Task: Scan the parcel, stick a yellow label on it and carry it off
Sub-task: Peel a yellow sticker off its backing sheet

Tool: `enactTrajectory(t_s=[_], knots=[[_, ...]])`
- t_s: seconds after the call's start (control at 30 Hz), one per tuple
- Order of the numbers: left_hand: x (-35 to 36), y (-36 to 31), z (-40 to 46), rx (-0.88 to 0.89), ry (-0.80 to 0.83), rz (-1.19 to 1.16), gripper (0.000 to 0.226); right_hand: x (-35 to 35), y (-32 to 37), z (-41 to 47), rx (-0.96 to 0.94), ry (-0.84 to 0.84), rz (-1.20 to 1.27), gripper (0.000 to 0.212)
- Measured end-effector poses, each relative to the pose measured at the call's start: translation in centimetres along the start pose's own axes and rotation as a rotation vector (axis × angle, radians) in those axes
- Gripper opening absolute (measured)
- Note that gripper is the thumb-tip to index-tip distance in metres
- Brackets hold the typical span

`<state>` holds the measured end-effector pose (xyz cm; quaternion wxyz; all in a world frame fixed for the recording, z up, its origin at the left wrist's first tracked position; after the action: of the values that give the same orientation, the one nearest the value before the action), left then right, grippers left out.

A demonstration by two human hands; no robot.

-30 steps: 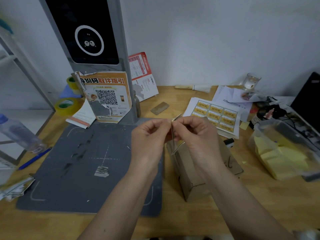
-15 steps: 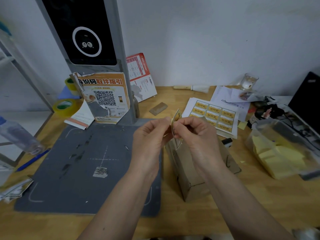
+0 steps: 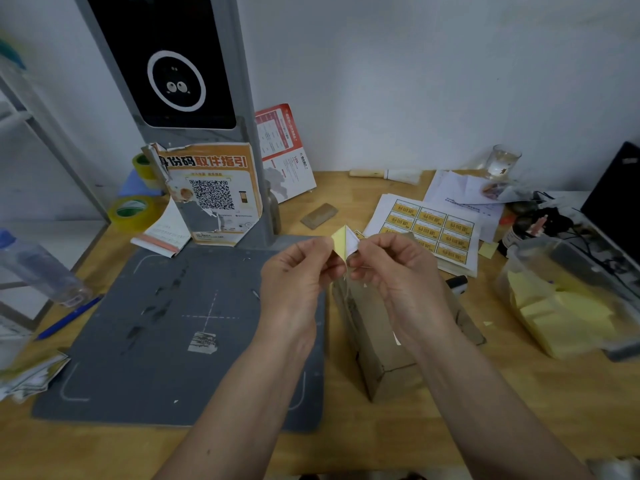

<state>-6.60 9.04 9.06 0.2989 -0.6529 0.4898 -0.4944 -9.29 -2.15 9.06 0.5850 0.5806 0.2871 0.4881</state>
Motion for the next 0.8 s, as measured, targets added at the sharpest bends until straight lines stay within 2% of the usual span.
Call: enactTrajectory(t_s=[0.13,0.23,0.3,0.43,0.53,0.73,0.8], knots=[[0.03,0.19,0.20,0.048,-0.016,0.039,0.025,0.15,-0.19,0.09,0.048,0.015,0.085,0.011],[0.24,0.15,0.33,0.090,-0.047,0.114,0.017,0.37,-0.31,0.11,0.092,0.078,0.122,0.038],[0.29,0.09,0.32,0.110,-0.051,0.148,0.016,0.39,-0.09,0.12,0.091,0.076,0.097,0.044],[0.39,0.22,0.31,0.132,-0.016,0.201,0.016,0.07,-0.07,0.21,0.014,0.010,-0.056,0.014],[0.49,0.50,0.55,0.114,-0.011,0.195,0.018,-0.04,-0.09,0.41,0.025,-0.019,-0.055,0.015],[0.75,0.64,0.80,0.023,0.017,0.024,0.019,-0.05,-0.37,0.79,0.009,-0.035,-0.082,0.014],[0.89,0.55,0.80,0.033,0.036,0.050,0.018,-0.02,-0.56,0.79,-0.012,-0.023,-0.116,0.012]])
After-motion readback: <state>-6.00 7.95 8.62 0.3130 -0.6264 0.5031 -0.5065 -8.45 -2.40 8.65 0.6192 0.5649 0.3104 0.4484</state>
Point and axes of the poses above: each hand's wrist, its own z-axis towards the middle knuckle, its own x-axis out of the palm, y = z × x, the point moved 1 cm from there along z, towards the middle knuckle, and after that the axes turned 10 degrees about -x, right-handed, at the moved point
